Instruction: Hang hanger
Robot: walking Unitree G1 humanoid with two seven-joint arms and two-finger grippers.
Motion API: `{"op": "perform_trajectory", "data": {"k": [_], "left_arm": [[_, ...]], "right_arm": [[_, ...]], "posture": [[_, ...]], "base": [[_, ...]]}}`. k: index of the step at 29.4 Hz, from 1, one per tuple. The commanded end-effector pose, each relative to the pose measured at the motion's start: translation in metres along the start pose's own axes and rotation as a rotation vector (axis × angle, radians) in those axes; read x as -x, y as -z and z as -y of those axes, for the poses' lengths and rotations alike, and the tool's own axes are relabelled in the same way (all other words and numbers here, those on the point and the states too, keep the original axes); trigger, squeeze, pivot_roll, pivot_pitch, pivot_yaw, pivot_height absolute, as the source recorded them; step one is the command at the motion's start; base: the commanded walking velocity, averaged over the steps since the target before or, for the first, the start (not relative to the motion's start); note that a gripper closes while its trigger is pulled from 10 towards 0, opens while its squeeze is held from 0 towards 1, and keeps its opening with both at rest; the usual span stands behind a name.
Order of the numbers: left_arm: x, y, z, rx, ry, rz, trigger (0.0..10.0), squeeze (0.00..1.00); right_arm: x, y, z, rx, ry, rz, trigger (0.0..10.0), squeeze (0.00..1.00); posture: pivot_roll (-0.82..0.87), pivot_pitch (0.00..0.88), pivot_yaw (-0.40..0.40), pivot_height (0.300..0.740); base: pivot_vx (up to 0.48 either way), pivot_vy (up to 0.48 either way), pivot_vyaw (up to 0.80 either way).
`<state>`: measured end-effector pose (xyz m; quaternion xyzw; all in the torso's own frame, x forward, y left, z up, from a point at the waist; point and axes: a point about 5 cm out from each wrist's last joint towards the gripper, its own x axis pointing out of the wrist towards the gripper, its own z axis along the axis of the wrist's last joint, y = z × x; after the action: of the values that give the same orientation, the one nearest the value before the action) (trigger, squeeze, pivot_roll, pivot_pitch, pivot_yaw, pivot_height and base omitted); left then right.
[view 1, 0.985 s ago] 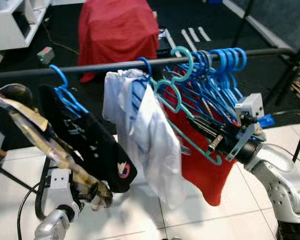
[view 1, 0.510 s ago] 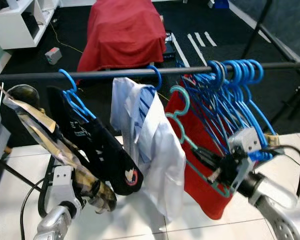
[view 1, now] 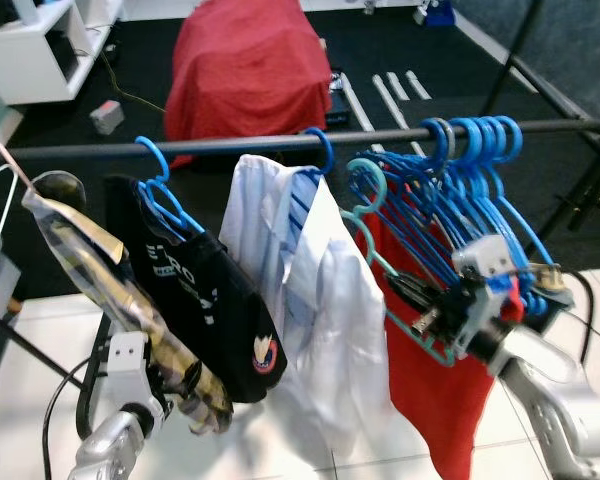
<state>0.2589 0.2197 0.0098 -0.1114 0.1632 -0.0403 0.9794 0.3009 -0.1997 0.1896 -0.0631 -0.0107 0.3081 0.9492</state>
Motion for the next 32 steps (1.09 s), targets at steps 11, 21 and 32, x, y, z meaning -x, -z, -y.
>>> {"op": "perform_trajectory", "data": {"k": [11,21,32], "left_arm": [[0.015,0.008,-0.010,-0.013,-0.015,-0.016,10.0,0.00],[0.025,0.009,-0.015,-0.016,-0.016,-0.016,10.0,0.00],[0.031,0.011,-0.013,-0.014,-0.020,-0.014,10.0,0.00]], "right_arm": [[-0.062,-0.004,-0.020,0.011,-0.318,-0.005,10.0,0.00],[-0.099,-0.039,-0.026,0.028,-0.511,0.074,10.0,0.00],[-0.130,-0.063,-0.039,0.068,-0.565,0.114,10.0,0.00]], "posture": [[0.00,0.206,0.036,0.740],[0.04,0.231,0.029,0.740],[0.06,0.217,0.017,0.740]], "base": [[0.000,0.000,0.00],[0.000,0.000,0.00],[0.000,0.000,0.00]]}}
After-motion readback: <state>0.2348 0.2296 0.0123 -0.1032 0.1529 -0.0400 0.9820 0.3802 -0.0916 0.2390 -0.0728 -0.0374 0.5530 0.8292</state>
